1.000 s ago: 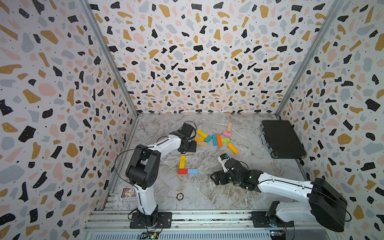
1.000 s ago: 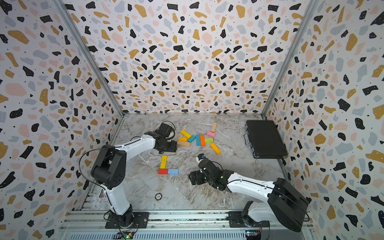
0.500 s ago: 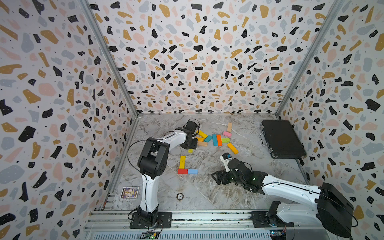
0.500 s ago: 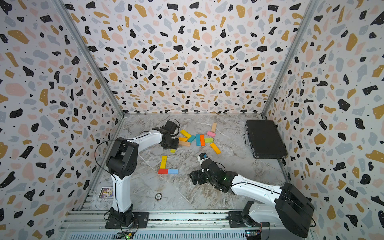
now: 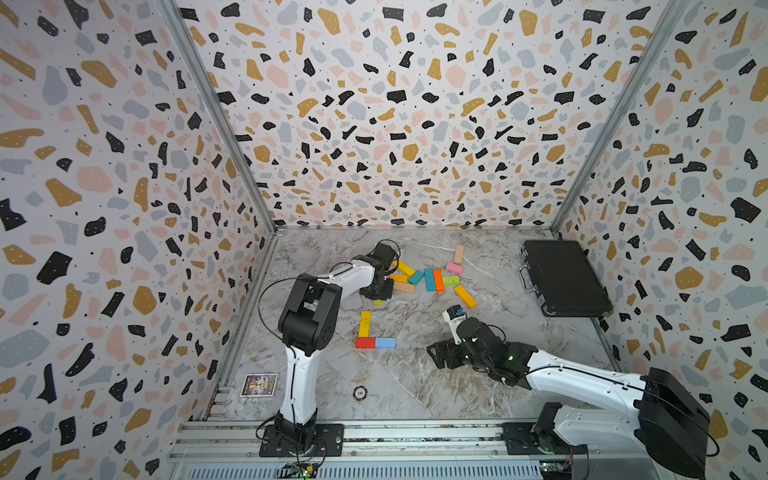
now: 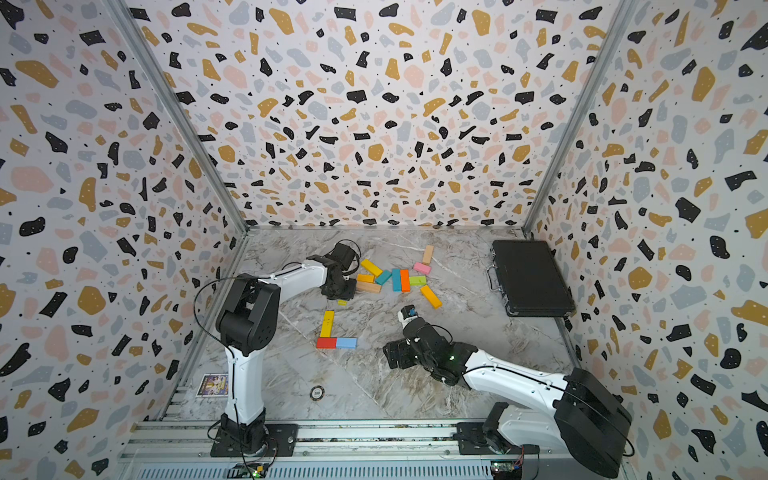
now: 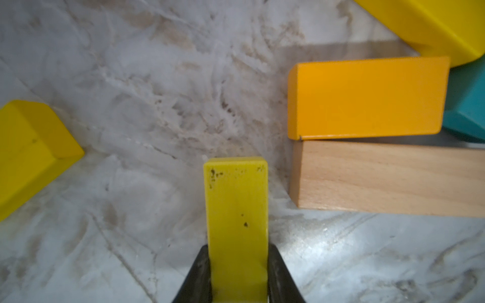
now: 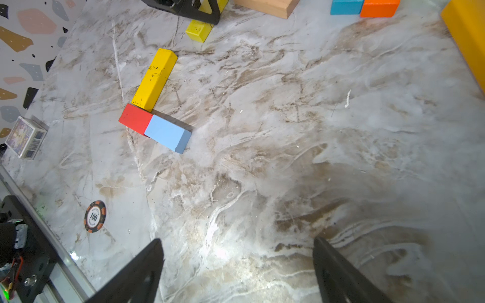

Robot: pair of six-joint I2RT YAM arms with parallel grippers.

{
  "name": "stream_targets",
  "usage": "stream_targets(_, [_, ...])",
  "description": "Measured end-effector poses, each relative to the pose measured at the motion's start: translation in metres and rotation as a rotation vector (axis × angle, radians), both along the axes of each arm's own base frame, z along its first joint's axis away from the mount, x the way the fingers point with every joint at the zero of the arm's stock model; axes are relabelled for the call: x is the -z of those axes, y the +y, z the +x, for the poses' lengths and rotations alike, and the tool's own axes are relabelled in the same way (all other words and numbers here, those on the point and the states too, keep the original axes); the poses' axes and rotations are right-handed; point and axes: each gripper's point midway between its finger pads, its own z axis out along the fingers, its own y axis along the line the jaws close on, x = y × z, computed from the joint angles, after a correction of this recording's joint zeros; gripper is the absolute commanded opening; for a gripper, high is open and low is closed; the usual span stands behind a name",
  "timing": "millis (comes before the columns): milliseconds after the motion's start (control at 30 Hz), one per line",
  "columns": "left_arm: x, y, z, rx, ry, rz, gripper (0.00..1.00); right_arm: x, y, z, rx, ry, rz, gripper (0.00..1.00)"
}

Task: Assemble the letter h with building blocks
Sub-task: Pick up the building block from the center of the board, then assemble the building block at the center of the board.

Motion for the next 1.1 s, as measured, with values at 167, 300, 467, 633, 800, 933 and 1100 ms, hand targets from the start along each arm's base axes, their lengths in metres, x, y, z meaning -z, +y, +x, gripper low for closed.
stream_targets(167, [-0.043,-0.006,-0.006,0.003,-0.085,-0.026,0.19,0.0,-0.003,0.003,0.014,-0.006,-0.006,0.9])
stream_targets(300, [-0.109,-0.015,-0.032,0.012,-0.22,-0.085,0.17,0.0,-0.007,0.003,0.023,-0.011,-0.005,0.9])
stream_targets(467, [-0.148,-0.018,-0.106,0.041,-0.289,-0.139,0.17,0.01,-0.014,0.0,0.03,0.002,-0.024,0.9])
stream_targets(633, [-0.134,-0.009,-0.187,0.064,-0.242,-0.161,0.17,0.018,-0.021,-0.001,0.042,0.016,-0.038,0.91])
stream_targets(800, [-0.098,0.016,-0.233,0.001,-0.165,-0.168,0.14,0.019,-0.022,0.002,0.047,0.015,-0.018,0.91])
stream_targets(933, [-0.055,0.033,-0.254,-0.055,-0.072,-0.123,0.14,0.02,-0.023,0.003,0.052,0.018,-0.008,0.91])
stream_targets(1100, [-0.027,0.045,-0.267,-0.093,-0.023,-0.099,0.14,0.026,-0.03,0.005,0.074,0.036,-0.005,0.91])
